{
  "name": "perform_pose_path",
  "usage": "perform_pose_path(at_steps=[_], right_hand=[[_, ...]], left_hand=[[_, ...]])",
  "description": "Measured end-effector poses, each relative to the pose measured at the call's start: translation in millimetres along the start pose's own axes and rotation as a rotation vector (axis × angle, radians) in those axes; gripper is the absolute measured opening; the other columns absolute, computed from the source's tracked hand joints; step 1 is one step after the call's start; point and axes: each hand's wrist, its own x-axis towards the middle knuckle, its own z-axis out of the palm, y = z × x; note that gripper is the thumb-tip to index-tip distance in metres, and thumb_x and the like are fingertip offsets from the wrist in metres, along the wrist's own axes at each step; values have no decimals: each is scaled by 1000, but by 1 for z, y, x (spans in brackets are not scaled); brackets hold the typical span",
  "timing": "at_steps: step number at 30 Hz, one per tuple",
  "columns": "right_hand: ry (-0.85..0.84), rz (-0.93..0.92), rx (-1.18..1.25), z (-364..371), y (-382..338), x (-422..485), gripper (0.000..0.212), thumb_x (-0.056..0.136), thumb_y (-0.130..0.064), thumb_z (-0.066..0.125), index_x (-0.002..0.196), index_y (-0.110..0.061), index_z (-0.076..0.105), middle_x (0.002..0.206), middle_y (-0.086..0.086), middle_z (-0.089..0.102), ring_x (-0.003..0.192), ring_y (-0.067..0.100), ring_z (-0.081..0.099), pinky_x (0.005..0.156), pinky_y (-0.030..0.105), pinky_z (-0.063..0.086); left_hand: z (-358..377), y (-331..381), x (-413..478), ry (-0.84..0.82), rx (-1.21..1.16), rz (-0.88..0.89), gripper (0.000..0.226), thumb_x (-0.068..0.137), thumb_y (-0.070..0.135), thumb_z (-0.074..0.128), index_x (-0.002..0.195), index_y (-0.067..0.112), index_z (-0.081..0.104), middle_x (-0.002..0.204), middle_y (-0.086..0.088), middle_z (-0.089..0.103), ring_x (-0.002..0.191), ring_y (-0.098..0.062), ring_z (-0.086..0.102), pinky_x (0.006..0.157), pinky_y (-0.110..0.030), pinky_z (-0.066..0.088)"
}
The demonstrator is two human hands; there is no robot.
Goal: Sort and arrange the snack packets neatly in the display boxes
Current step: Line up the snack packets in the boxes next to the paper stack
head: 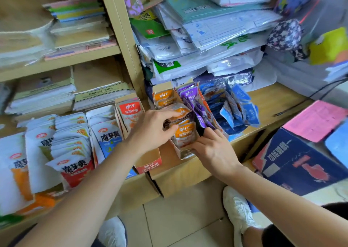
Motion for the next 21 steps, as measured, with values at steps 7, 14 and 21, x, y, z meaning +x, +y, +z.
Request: perform_pose_path(at_steps=[7, 14, 21], right_hand=[[-5, 69, 86, -6, 20, -10, 11, 87, -20, 73, 76, -20, 70, 73, -5, 62, 79, 20, 41, 65, 34, 46], [-4, 229, 416, -35, 31, -3, 6, 90, -28, 71, 93, -23, 74, 83, -9, 67, 77, 13, 59, 64, 35, 53], [67, 287, 375, -58, 57, 48, 26, 77, -24, 85, 99, -14, 75, 89, 1, 68, 86, 22, 53, 66, 28, 40]], left_hand=[[20, 9, 20, 47, -159, -85, 36, 88, 25, 77, 123, 28, 72, 115, 5, 73, 101, -5, 69, 85, -9, 52], [14, 4, 42, 215, -131, -157, 16, 90, 25, 75, 106, 23, 79, 94, 8, 77, 88, -4, 70, 83, -27, 58], [10, 4, 63, 276, -142, -253, 10, 93, 21, 71, 101, 21, 78, 87, 8, 75, 83, -14, 71, 76, -42, 59]])
